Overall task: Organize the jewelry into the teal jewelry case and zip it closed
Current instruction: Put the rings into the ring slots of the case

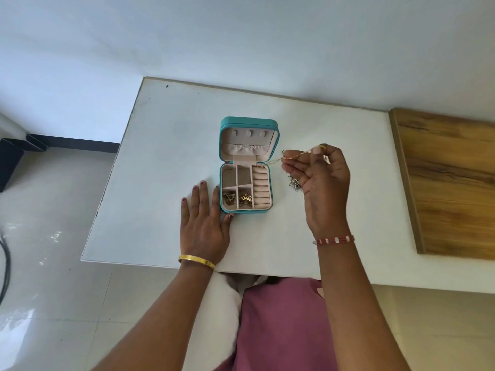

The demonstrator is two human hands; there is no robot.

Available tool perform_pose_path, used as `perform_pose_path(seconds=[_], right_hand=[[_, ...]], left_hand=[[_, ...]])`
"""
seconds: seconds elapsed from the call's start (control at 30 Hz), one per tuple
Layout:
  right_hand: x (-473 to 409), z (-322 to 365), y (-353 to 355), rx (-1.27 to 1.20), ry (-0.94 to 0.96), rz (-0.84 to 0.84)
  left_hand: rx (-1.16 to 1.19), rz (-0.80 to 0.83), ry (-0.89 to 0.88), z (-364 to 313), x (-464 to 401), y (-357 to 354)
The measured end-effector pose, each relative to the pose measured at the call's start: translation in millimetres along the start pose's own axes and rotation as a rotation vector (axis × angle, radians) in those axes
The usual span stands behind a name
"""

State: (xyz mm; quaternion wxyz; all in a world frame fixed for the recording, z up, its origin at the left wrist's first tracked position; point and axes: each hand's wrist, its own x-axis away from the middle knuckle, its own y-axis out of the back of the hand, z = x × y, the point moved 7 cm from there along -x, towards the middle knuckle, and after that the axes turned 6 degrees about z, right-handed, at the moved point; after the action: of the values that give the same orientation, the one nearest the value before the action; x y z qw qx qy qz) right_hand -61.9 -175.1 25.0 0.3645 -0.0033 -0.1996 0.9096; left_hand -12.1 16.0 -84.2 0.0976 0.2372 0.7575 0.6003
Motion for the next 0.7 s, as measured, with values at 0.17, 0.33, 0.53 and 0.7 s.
perform_pose_path(seconds=[0.17,0.33,0.53,0.7], right_hand=[[15.9,30.7,2.8,-0.122,0.038,0.062],[27.2,41.9,15.8,-0.134,0.053,0.073],[33.0,7.1,41.0,-0.009,-0.062,-0.016],[39.0,-28.8,67.6,0.399,-0.139,-0.131]], left_hand=[[0.025,0.014,0.001,0.1,0.3,0.1],[0.017,0.020,-0.011,-1.4,0.0,2.4],[0.047,0.030,-0.014,-0.4,0.0,1.0],[0.053,0.028,-0.021,-2.4,-0.4,1.1]])
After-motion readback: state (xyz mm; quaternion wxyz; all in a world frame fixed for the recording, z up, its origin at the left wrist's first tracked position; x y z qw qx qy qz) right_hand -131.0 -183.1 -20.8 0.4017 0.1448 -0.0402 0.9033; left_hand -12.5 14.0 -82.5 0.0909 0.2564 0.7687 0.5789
